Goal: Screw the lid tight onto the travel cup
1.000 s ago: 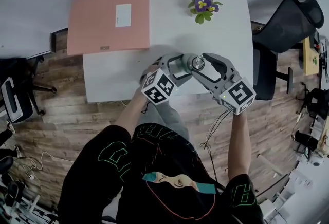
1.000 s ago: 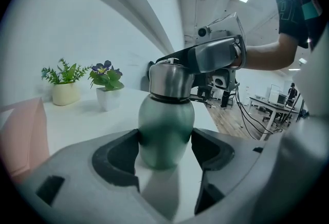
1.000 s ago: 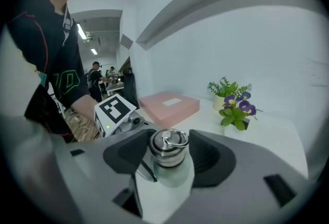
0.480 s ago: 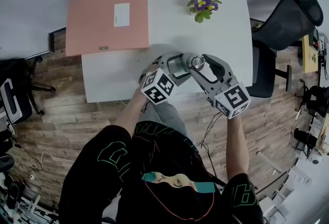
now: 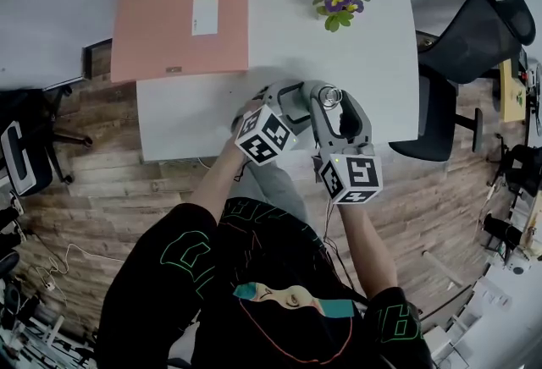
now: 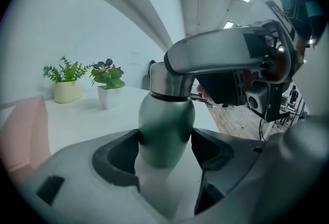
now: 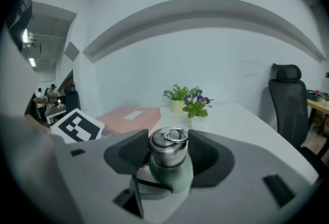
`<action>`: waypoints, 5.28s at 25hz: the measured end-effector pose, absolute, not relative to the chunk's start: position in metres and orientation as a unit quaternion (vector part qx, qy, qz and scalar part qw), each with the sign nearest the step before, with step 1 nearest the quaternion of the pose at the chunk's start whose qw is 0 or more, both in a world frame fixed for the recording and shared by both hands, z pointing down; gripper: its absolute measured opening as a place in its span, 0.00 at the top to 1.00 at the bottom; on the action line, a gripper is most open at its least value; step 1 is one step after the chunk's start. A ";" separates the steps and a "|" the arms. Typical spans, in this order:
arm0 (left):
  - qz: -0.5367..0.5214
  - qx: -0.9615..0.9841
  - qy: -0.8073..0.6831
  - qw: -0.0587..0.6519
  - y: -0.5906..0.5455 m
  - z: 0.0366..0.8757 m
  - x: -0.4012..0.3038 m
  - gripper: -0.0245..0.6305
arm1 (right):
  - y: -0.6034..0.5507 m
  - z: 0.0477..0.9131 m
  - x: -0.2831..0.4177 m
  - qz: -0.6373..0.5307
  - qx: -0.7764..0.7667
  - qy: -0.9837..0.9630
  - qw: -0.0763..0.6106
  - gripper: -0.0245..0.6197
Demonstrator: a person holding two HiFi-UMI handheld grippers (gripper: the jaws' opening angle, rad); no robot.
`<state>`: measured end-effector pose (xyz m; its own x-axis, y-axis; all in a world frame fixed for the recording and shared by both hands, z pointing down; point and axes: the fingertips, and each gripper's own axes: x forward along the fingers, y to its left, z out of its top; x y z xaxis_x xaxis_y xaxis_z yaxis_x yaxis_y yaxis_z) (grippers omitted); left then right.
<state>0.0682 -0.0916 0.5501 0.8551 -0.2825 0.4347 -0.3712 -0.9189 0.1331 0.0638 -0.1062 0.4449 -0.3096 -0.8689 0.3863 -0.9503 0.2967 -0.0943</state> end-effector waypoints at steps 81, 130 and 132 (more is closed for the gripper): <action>0.224 0.953 -0.183 0.096 -0.092 0.555 0.067 0.46 | -0.108 0.429 0.059 0.105 0.435 -0.885 0.125 0.54; 0.229 0.950 -0.195 0.082 -0.094 0.558 0.069 0.46 | -0.110 0.446 0.060 0.119 0.525 -0.834 0.125 0.58; 0.230 0.950 -0.196 0.081 -0.094 0.558 0.069 0.46 | -0.110 0.446 0.060 0.122 0.542 -0.823 0.122 0.58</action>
